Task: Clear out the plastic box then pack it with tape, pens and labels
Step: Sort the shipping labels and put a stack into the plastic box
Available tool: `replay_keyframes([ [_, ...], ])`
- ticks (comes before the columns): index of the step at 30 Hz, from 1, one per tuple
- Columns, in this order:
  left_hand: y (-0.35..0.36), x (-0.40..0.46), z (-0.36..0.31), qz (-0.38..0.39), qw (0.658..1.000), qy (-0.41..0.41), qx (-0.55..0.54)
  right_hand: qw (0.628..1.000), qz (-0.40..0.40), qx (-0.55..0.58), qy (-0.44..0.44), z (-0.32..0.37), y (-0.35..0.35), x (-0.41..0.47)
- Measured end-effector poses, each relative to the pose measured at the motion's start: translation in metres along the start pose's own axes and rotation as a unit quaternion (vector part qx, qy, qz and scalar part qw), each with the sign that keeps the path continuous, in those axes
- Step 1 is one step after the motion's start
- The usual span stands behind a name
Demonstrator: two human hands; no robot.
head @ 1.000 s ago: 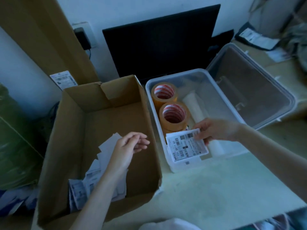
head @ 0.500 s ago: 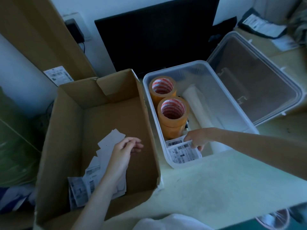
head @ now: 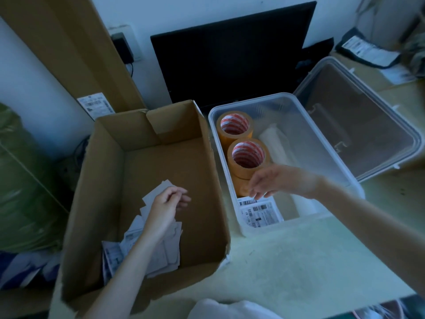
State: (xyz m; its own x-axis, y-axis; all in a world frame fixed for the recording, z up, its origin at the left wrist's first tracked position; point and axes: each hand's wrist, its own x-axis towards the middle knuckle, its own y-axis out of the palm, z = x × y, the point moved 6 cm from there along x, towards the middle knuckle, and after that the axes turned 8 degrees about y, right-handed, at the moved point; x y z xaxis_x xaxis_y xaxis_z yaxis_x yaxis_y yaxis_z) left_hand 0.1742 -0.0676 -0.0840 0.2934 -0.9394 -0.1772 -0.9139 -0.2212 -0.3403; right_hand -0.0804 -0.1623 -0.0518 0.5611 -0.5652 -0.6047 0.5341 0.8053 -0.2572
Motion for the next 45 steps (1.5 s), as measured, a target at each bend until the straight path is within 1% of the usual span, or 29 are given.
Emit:
replay_keyframes([
  [2, -0.013, 0.006, 0.010, -0.019, 0.999, 0.005, 0.032, 0.998, 0.011, 0.048, -0.038, 0.025, 0.012, -0.012],
  [5, -0.032, 0.018, 0.032, -0.068, 0.993, -0.001, 0.097, 0.990, -0.005, 0.119, -0.076, 0.056, 0.028, -0.020],
  [8, -0.046, 0.032, 0.058, -0.086, 0.981, -0.024, 0.175, 0.987, -0.023, 0.128, -0.096, 0.078, 0.053, -0.012],
  [11, -0.052, 0.044, 0.085, -0.044, 0.965, -0.053, 0.255, 0.987, -0.029, 0.125, -0.100, 0.091, 0.082, 0.002],
  [14, -0.046, 0.049, 0.102, 0.028, 0.929, -0.075, 0.360, 0.985, -0.038, 0.139, -0.092, 0.089, 0.105, 0.010],
  [18, -0.044, 0.060, 0.110, 0.066, 0.903, -0.074, 0.417, 0.980, -0.063, 0.175, -0.070, 0.076, 0.122, 0.013],
  [21, -0.041, 0.071, 0.107, 0.074, 0.872, -0.057, 0.481, 0.974, -0.087, 0.202, -0.060, 0.069, 0.124, 0.012],
  [25, -0.033, 0.081, 0.092, 0.128, 0.801, -0.043, 0.583, 0.963, -0.098, 0.245, -0.053, 0.067, 0.123, 0.015],
  [30, -0.012, 0.085, 0.079, 0.169, 0.767, 0.007, 0.619, 0.963, -0.098, 0.248, -0.042, 0.066, 0.126, 0.019],
  [34, 0.000, 0.083, 0.080, 0.168, 0.724, 0.059, 0.666, 0.961, -0.098, 0.254, -0.042, 0.066, 0.127, 0.021],
  [35, 0.000, 0.082, 0.082, 0.160, 0.724, 0.070, 0.667, 0.961, -0.100, 0.255, -0.043, 0.066, 0.126, 0.021],
  [36, -0.002, 0.082, 0.083, 0.148, 0.733, 0.076, 0.659, 0.960, -0.103, 0.257, -0.045, 0.065, 0.125, 0.021],
  [37, -0.007, 0.082, 0.083, 0.132, 0.753, 0.073, 0.640, 0.959, -0.107, 0.259, -0.046, 0.065, 0.124, 0.020],
  [38, -0.014, 0.084, 0.082, 0.107, 0.781, 0.063, 0.613, 0.958, -0.111, 0.262, -0.047, 0.064, 0.122, 0.020],
  [39, -0.024, 0.084, 0.078, 0.068, 0.817, 0.045, 0.571, 0.957, -0.112, 0.263, -0.047, 0.064, 0.122, 0.020],
  [41, -0.049, 0.084, 0.074, -0.028, 0.895, -0.009, 0.445, 0.957, -0.112, 0.264, -0.047, 0.063, 0.121, 0.021],
  [42, -0.059, 0.082, 0.074, -0.069, 0.925, -0.035, 0.371, 0.957, -0.111, 0.263, -0.048, 0.063, 0.121, 0.021],
  [43, -0.068, 0.079, 0.072, -0.101, 0.949, -0.051, 0.294, 0.958, -0.111, 0.261, -0.048, 0.064, 0.121, 0.022],
  [45, -0.076, 0.069, 0.063, -0.133, 0.980, -0.058, 0.139, 0.959, -0.116, 0.255, -0.049, 0.065, 0.119, 0.022],
])
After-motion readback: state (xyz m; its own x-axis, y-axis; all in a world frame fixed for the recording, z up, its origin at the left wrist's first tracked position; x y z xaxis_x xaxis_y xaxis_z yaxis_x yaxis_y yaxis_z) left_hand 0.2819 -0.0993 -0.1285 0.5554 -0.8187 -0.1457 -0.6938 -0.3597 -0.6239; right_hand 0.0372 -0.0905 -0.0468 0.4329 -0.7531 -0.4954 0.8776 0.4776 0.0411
